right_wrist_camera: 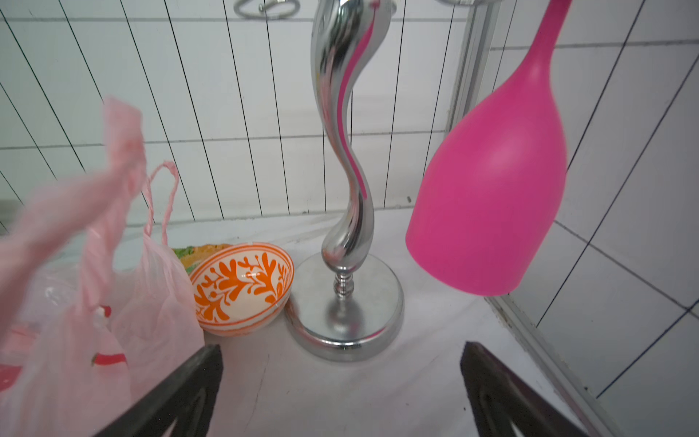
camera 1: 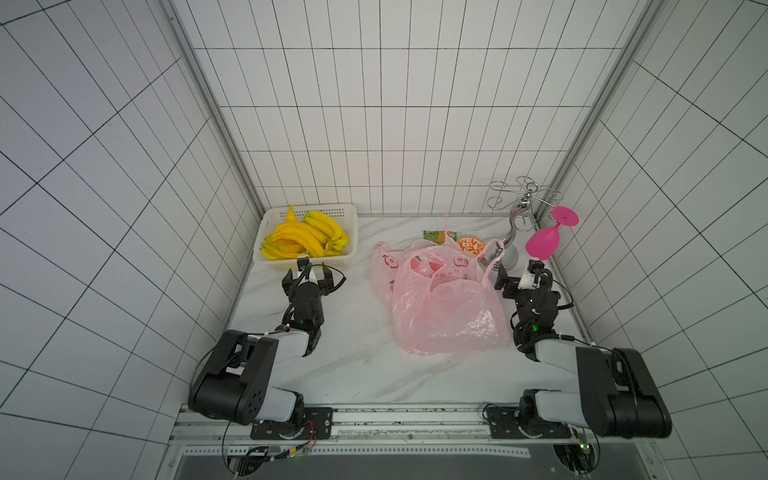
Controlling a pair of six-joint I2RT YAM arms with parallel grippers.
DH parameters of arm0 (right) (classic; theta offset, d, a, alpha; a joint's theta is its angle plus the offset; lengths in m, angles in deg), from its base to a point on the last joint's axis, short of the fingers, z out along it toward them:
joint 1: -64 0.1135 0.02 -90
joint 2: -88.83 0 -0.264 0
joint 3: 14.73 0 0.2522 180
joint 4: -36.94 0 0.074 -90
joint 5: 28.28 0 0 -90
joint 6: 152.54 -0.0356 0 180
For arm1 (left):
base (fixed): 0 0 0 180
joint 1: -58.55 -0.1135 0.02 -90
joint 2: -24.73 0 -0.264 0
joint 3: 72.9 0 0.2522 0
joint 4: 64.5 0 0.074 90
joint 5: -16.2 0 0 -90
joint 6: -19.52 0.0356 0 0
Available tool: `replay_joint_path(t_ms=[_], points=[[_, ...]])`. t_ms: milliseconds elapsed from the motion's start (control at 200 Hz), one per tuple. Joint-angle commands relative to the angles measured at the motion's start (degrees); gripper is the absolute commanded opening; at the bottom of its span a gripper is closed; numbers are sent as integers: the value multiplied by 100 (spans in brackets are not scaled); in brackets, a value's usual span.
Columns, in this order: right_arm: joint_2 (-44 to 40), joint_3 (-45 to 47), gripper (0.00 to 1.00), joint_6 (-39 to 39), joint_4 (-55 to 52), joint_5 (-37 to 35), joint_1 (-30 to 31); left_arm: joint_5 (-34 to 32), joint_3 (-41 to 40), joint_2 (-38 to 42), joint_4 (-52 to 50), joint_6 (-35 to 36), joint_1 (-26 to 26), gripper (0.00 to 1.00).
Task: Place the banana into a plastic bag & tie a knot
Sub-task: Pick up the plastic bag at the center of the board.
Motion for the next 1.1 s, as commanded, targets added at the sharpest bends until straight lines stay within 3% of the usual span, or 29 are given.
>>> replay_joint_path(t_ms=[0, 105, 225, 315, 385, 535, 685, 945, 1094], points=[[-732, -258, 99, -279, -1289, -91, 26, -1144, 508, 600, -1284, -255, 491, 98], [-1303, -587, 99, -1128, -2169, -309, 24, -1351, 1160, 1168, -2737, -1628, 618, 98], [-1730, -1229, 100, -2739, -3935, -1006, 11, -355, 2052, 1506, -4657, -3450, 276, 98], [-1962, -1374, 99, -3219, -4407, -569, -133, 864, 2001, 1548, -4385, -3460, 20, 98], [-2151, -1434, 99, -3138, -4558, 81, -180, 1912, 1956, 1457, -3942, -2915, 73, 98], [-2446, -1861, 99, -2785, -5294, 603, -150, 1926, 3003, 800, -5017, -2251, 1198, 98], [-2536, -2138, 100, -2453, -5920, 800, -18, 2159, 3913, -189, -5762, -2110, 2010, 97], [-2498, -2238, 100, -2261, -6296, 767, 520, 2373, 5728, -2114, -6955, -1873, 2501, 84], [-2435, -2310, 100, -2237, -6427, 561, 878, 2534, 6319, -2761, -7280, -1904, 2602, 70]])
